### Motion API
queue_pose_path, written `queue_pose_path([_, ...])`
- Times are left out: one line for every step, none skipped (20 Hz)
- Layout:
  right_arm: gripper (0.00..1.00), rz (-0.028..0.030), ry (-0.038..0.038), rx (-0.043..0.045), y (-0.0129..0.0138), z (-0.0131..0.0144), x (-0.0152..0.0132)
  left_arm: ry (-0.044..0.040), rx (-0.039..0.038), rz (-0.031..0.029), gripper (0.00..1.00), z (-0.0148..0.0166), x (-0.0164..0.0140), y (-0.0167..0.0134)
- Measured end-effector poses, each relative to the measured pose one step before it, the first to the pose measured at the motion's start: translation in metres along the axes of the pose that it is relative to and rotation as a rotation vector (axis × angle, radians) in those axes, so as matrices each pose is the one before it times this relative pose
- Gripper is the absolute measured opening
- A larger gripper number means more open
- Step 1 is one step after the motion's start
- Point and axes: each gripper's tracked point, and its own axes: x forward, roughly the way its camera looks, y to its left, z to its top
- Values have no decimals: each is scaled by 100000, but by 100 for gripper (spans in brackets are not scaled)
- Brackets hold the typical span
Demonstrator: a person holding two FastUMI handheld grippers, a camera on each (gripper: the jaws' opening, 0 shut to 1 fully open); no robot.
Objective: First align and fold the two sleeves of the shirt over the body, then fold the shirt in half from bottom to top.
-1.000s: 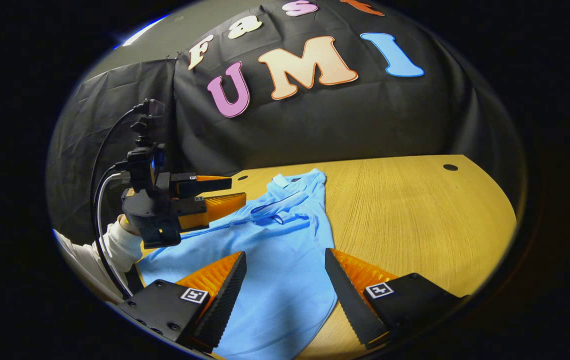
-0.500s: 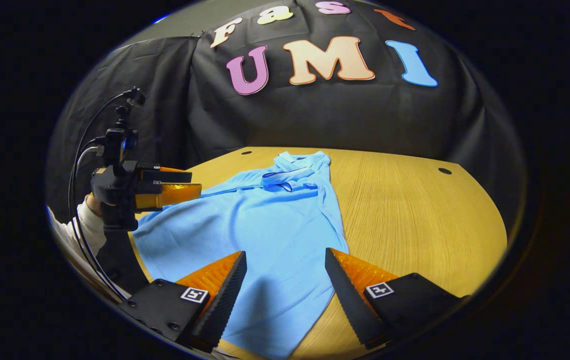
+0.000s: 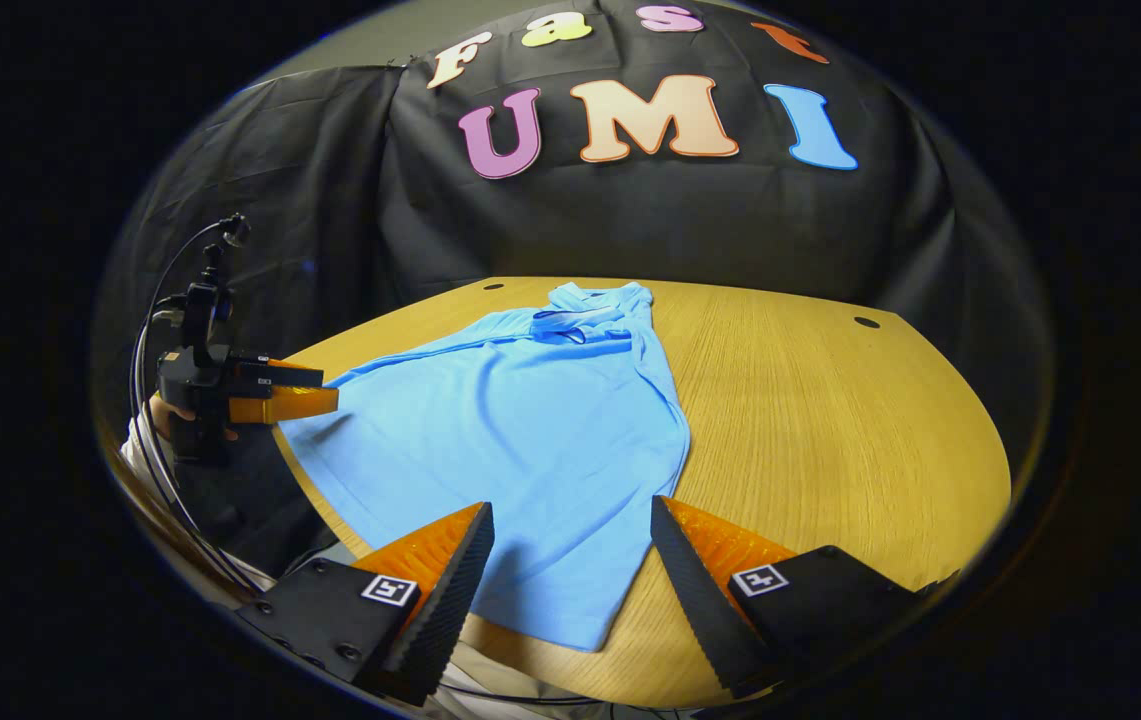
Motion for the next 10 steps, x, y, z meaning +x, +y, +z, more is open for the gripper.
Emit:
queue_pose_path([98, -75, 196, -1295, 12, -312, 45, 1324, -705, -32, 94, -730, -185, -84])
queue_pose_path([98, -207, 688, -1383, 67, -247, 102, 667, -663, -116, 94, -415, -309, 24])
queue_pose_path([98, -279, 853, -875, 41, -233, 161, -1859, -433, 18, 94, 331, -3, 19])
queue_pose_path([98, 16, 896, -602, 97, -336, 82, 394, 116, -308, 94, -173, 21, -120])
queue_pose_path([98, 363, 1096, -839, 223, -430, 1, 392, -550, -501, 94, -282, 87, -138])
queue_pose_path([95, 167, -654, -1316, 100, 172, -26, -955, -2668, -976, 94, 143, 77, -255])
queue_pose_path([99, 155, -55, -201, -51, -202, -121, 581, -1174, 131, 94, -175, -38, -60])
queue_pose_path([99, 203, -76, -132, 84, 18, 26, -1174, 586, -5, 93, 136, -41, -54])
queue_pose_path([96, 27, -217, 624, -41, -55, 21, 56, -97, -95, 94, -81, 12, -199])
queue_pose_path([99, 304, -330, 273, 51, 58, 133, -1150, -462, 20, 93, 201, -22, 100])
